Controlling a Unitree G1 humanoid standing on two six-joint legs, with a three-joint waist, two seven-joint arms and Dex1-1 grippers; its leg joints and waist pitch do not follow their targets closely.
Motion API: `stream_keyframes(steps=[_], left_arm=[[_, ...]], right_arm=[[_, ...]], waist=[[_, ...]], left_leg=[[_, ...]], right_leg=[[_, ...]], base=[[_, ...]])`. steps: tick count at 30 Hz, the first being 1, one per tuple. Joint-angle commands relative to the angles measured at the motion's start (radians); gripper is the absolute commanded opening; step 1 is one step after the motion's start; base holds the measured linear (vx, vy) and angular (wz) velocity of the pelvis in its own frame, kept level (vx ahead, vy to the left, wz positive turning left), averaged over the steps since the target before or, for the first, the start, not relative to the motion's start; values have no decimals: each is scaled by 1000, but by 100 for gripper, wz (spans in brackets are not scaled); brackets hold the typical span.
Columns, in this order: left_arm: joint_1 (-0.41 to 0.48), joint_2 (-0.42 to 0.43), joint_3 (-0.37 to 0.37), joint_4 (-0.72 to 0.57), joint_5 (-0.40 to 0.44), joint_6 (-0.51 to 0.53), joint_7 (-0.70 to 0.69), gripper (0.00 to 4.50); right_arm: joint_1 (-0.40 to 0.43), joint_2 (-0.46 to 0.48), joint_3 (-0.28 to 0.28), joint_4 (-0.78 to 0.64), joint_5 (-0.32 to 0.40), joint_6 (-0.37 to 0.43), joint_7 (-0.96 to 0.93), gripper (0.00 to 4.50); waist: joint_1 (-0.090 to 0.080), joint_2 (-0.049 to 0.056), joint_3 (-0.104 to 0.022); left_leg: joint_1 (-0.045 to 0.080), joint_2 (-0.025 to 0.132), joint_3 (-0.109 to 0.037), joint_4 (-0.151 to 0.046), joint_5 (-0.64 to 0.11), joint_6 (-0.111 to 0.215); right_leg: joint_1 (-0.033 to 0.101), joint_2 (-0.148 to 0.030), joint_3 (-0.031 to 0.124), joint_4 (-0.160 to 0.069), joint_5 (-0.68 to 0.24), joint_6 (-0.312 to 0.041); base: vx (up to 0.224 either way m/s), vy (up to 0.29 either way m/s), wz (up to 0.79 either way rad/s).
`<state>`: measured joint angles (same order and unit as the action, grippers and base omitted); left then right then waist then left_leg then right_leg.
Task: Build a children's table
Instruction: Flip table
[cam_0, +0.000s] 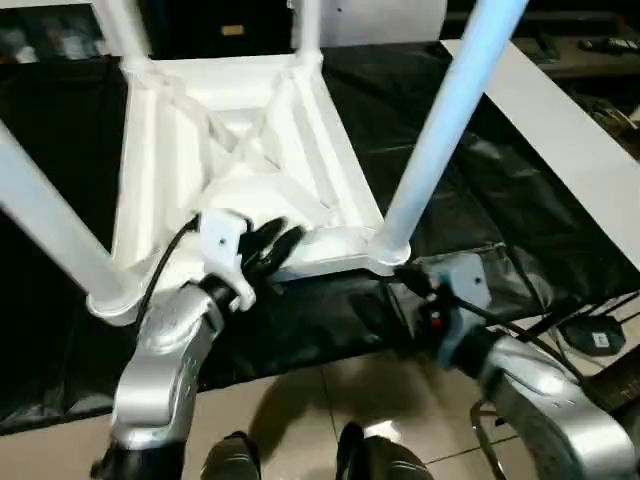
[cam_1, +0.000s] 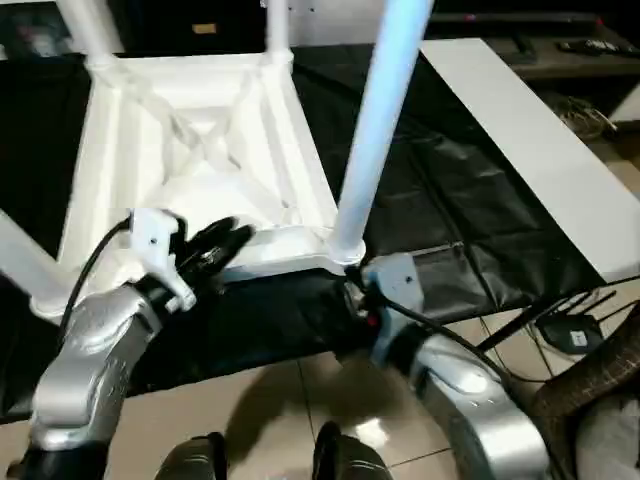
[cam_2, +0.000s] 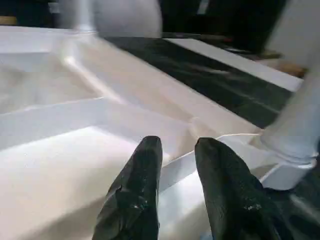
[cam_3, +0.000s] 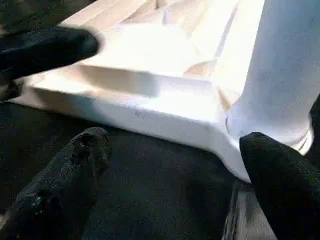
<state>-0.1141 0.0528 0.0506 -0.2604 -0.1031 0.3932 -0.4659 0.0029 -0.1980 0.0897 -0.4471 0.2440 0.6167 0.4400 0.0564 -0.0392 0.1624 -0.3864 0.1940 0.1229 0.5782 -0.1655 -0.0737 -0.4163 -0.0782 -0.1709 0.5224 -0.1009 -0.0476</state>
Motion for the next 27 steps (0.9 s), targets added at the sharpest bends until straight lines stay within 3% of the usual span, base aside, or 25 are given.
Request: stream_keyframes(steps=[1, 2, 3, 4, 6, 7, 8, 9, 10, 11, 12, 13, 14, 15, 16, 17, 18, 19, 20, 21, 22, 23, 24, 25, 27], left_arm=[[23, -9, -9, -22, 47, 30, 49, 138], [29, -12, -6, -21, 57, 24, 60, 138], [39, -17, 0, -19, 71, 12, 77, 138], [61, -25, 11, -31, 77, 3, 97, 138], [104, -36, 27, -54, 98, -40, 144, 138], [119, -31, 26, -67, 116, -29, 164, 138], [128, -22, 19, -80, 123, -11, 184, 138], [132, -20, 15, -90, 126, 14, 203, 138], [132, -20, 15, -90, 126, 14, 203, 138], [134, -20, 13, -97, 127, 30, 216, 138], [128, -37, 28, -92, 113, 13, 231, 138], [123, -63, 51, -85, 101, -17, 255, 155], [123, -65, 53, -85, 100, -19, 257, 155], [126, -71, 56, -86, 102, -24, 265, 155], [128, -74, 59, -87, 107, -25, 275, 155], [132, -67, 56, -87, 125, -31, 294, 155], [134, -61, 52, -84, 128, -25, 294, 155], [134, -55, 49, -84, 133, -26, 304, 155], [135, -52, 52, -86, 136, -30, 314, 155], [136, -46, 55, -88, 143, -29, 324, 155], [139, -44, 65, -89, 160, -34, 348, 155], [141, -45, 74, -89, 172, -34, 364, 155], [142, -44, 80, -91, 178, -35, 372, 155], [145, -43, 90, -96, 188, -37, 388, 155], [160, -40, 97, -126, 175, -34, 383, 155]], right_arm=[[-6, 19, -1, 20, 2, -26, -20, 450], [-7, 22, -2, 23, 8, -33, -15, 450], [-7, 25, -2, 28, 17, -43, -7, 450], [-7, 21, 8, 36, 2, -63, -9, 450], [-9, 17, 28, 63, -17, -86, -2, 450], [-15, 24, 27, 84, -23, -101, -8, 450], [-20, 31, 27, 101, -26, -116, -15, 450], [-31, 29, 31, 120, -40, -132, -20, 450], [-31, 29, 31, 120, -40, -132, -20, 450], [-37, 29, 33, 133, -48, -143, -22, 450], [-53, 39, 19, 154, -50, -165, -34, 450], [-71, 55, -3, 176, -40, -187, -44, 450], [-73, 56, -4, 177, -39, -188, -44, 450], [-82, 57, -13, 185, -18, -191, -31, 450], [-86, 51, -11, 188, -18, -193, -25, 450], [-93, 34, -3, 199, -31, -216, -13, 450], [-97, 30, -5, 207, -24, -218, 2, 450], [-102, 22, -6, 217, -19, -230, 16, 450], [-107, 15, -5, 223, -13, -238, 31, 450], [-113, 11, -4, 233, -10, -239, 39, 450], [-116, 8, -4, 245, -3, -241, 52, 450], [-117, 7, -1, 256, 1, -246, 68, 450], [-117, 4, 4, 264, 1, -251, 79, 450], [-118, -1, 13, 278, 0, -262, 102, 450], [-123, 9, 11, 284, 18, -261, 112, 450]], waist=[[-2, 19, -104], [-4, 16, -106], [-2, 17, -105], [-7, 13, -99], [-16, 23, -83], [15, 40, -53], [50, 40, -48], [70, 10, -44], [56, -28, -95], [54, -45, -57], [55, -34, -57], [82, 9, -58], [62, 6, -31], [55, 57, -63], [46, 67, -75], [39, 92, -79], [26, 74, -89], [16, 72, -93], [17, 61, -96], [34, 25, -120], [38, 16, -122], [41, -8, -132], [34, -21, -138], [30, -12, -138], [26, -12, -135]], left_leg=[[-8, 31, 7, -40, -12, 191], [-16, 23, 8, -35, -15, 206], [-27, 16, 11, -31, -60, 208], [-17, 23, 11, -35, -205, 178], [14, 48, -5, -51, -475, 94], [-66, 144, -36, -195, -863, 8], [-62, 131, 2, -203, -914, 4], [-107, 65, -13, -187, -890, 50], [-28, -5, -6, -69, -608, 19], [35, -56, -8, 130, -433, 18], [42, -77, -3, 216, -259, 76], [-48, -13, -11, 250, -214, 135], [-8, 2, -8, 262, -279, 123], [95, 39, -24, 154, -388, 57], [169, 100, -61, 98, -484, 3], [103, 231, -130, -76, -617, -43], [119, 212, -117, -77, -623, -32], [94, 126, -66, -49, -488, 65], [78, 80, -41, -21, -410, 78], [20, 23, -25, 19, -183, 81], [8, 14, -16, 18, -104, 62], [24, 12, -7, 15, -43, 56], [16, 5, -9, 7, -17, 63], [18, 3, -5, -14, -9, 81], [18, 9, -3, -24, -33, 94]], right_leg=[[30, -50, 45, -74, -283, -82], [29, -50, 41, -76, -286, -94], [27, -50, 30, -89, -371, -77], [23, -49, 18, -94, -515, -35], [30, -52, -4, -96, -712, 50], [95, -10, 54, 196, -455, 42], [69, 12, 52, 217, -354, 16], [103, 12, 112, 262, -400, 8], [61, -37, 173, 157, -717, -8], [-42, -143, 144, -39, -1081, -72], [-48, -144, 124, -67, -1158, -179], [102, -196, 116, -54, -995, -396], [71, -197, 79, -64, -999, -347], [71, -112, 68, -41, -830, -248], [40, -66, 23, -9, -639, -169], [51, -20, 49, 198, -329, -45], [27, -13, 57, 215, -258, -9], [16, -34, 97, 180, -138, 0], [22, -54, 118, 128, -87, 0], [80, -104, 169, 83, 31, -19], [94, -114, 177, 82, 77, -18], [94, -103, 177, 77, 129, -25], [110, -94, 174, 82, 160, -23], [110, -82, 163, 70, 152, -46], [109, -83, 162, 63, 89, -78]], base=[[-57, 33, 8], [-57, 33, 8], [-58, 33, 4], [-71, 27, -2], [-61, 20, -5], [-101, -23, -5], [-101, -23, -5], [-91, -89, 22], [-11, -143, 51], [-11, -143, 51], [-42, -132, 61], [11, -68, 64], [11, -68, 64], [27, -22, 76], [-89, -39, 53], [-89, -39, 53], [-57, -37, 13], [0, 0, 0], [0, 0, 0], [10, -84, -1], [-22, -108, 1], [-22, -108, 1], [-25, -96, -1], [-10, -81, -8], [-12, -78, -6]])
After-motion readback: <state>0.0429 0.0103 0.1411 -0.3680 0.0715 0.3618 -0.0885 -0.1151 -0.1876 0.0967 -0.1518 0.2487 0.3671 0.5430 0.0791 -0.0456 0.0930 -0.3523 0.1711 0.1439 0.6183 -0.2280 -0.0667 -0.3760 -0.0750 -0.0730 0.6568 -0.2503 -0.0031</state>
